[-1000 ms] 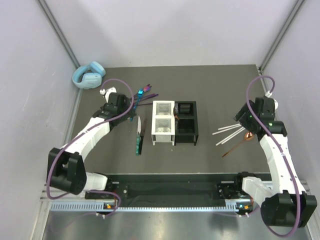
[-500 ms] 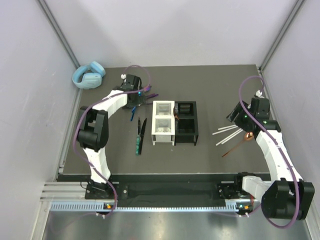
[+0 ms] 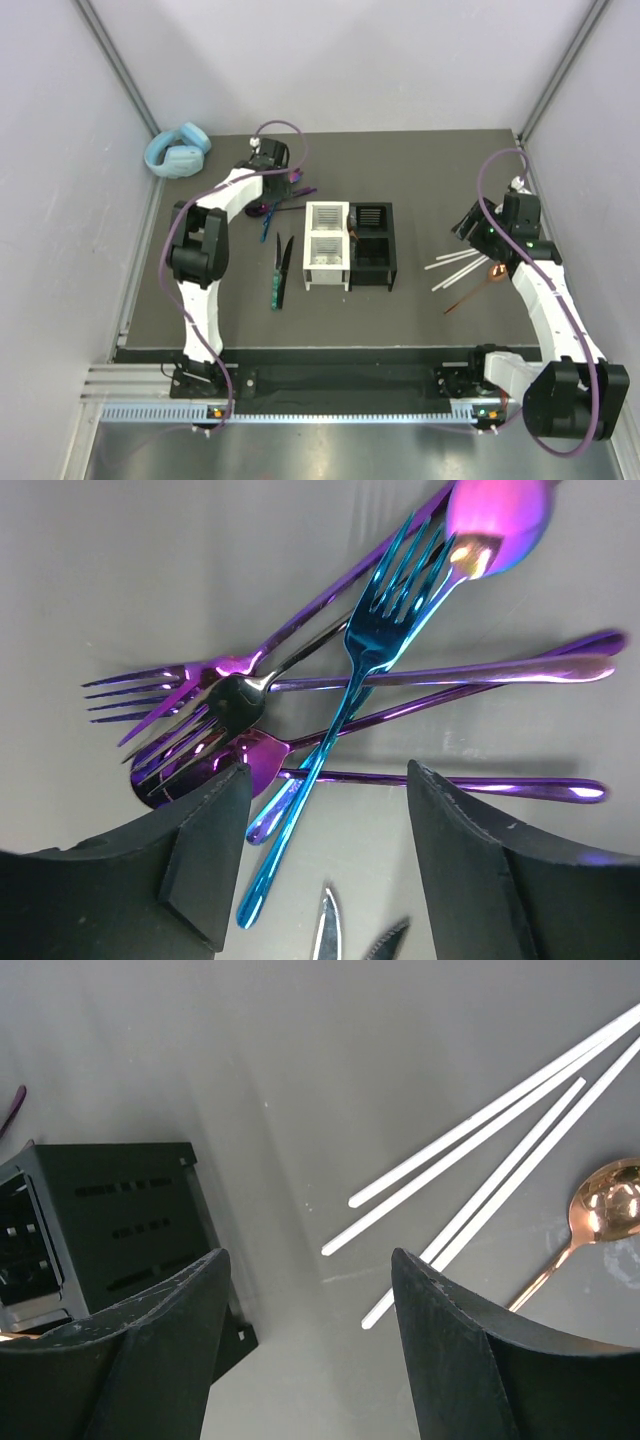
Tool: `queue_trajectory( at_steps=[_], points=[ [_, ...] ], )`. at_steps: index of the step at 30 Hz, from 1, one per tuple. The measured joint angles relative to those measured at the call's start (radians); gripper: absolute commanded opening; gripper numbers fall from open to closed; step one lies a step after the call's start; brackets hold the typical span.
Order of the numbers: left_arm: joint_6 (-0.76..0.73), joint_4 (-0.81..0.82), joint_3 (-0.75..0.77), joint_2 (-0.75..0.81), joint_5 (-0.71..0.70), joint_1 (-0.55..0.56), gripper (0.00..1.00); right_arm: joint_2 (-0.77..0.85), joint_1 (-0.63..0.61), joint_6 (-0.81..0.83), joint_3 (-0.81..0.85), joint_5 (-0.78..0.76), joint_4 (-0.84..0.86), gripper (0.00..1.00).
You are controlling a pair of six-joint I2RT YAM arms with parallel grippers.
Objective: Sort the eating utensils into containers
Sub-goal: Pick up the fork at the center of the board.
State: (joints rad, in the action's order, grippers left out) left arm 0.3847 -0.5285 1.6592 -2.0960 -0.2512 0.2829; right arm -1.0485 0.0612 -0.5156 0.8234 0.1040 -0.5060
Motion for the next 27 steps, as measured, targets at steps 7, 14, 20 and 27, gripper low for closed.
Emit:
queue_trajectory(
  at_steps=[7,14,20,27],
  points=[
    [-0.021,0.005,0.0,-0.03,0.003,0.0,0.62,0.0,0.0,0.0,-0.019,0.004,0.011,0.66],
    [-0.029,0.011,0.018,-0.068,0.004,0.0,0.57,-0.001,0.0,0.0,-0.029,0.005,0.014,0.66],
    [-0.04,0.01,0.068,-0.114,0.0,0.0,0.56,-0.001,0.0,0.001,-0.031,0.007,0.013,0.66],
    [-0.04,0.01,0.071,-0.115,-0.001,0.0,0.35,-0.001,0.0,0.009,-0.032,0.007,0.013,0.65]
  ],
)
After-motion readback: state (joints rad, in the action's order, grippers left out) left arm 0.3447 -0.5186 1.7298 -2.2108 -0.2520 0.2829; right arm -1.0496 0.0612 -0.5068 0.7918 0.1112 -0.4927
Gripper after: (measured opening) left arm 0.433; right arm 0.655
